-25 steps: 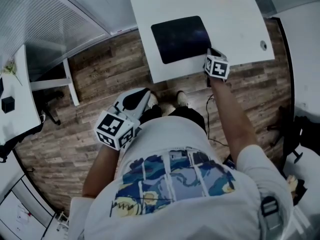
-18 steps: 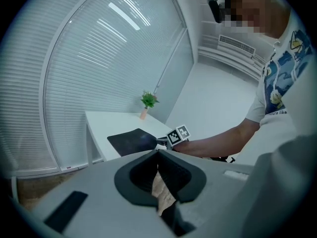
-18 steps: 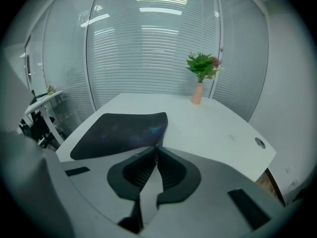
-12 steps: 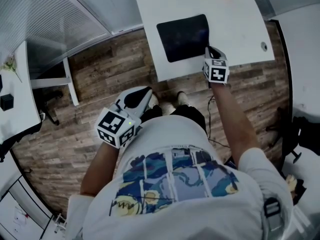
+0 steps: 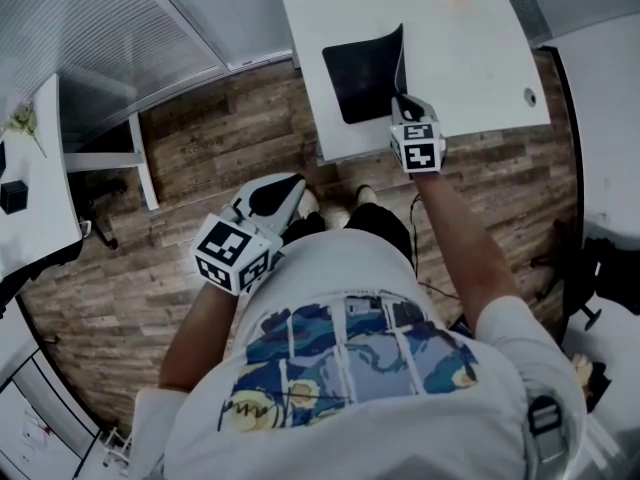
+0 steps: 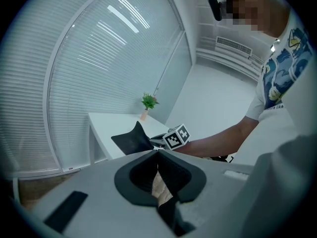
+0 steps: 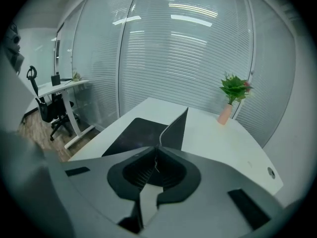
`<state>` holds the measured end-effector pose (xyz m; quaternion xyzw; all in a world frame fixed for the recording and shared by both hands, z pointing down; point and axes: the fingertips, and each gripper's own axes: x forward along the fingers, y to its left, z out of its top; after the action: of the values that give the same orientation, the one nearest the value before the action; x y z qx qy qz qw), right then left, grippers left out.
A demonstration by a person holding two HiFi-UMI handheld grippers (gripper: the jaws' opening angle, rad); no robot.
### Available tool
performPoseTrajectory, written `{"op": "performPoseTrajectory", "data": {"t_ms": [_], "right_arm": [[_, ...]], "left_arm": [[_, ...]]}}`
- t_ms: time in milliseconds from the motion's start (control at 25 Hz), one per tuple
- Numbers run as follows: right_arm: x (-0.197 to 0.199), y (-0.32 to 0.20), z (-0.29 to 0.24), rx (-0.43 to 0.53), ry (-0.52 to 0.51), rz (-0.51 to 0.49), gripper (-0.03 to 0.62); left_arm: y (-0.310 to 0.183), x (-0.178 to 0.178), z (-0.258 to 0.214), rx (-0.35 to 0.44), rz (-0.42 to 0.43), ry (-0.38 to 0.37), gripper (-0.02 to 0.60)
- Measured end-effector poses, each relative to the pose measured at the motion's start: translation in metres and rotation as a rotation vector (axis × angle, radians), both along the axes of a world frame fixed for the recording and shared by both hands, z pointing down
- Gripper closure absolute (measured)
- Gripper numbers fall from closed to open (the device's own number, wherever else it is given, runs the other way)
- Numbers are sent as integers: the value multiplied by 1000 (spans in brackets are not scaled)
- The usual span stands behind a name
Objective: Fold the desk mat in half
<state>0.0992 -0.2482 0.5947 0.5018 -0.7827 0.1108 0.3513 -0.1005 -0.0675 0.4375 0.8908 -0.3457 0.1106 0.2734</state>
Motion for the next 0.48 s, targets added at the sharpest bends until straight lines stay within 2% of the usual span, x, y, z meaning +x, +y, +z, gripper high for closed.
{"op": "performPoseTrajectory", "data": {"t_ms": [480], "right_arm": [[-73,29,15,-37,24,-166,574]], "left_arm": [[11,-19,4,-2,-14,15,578]]}}
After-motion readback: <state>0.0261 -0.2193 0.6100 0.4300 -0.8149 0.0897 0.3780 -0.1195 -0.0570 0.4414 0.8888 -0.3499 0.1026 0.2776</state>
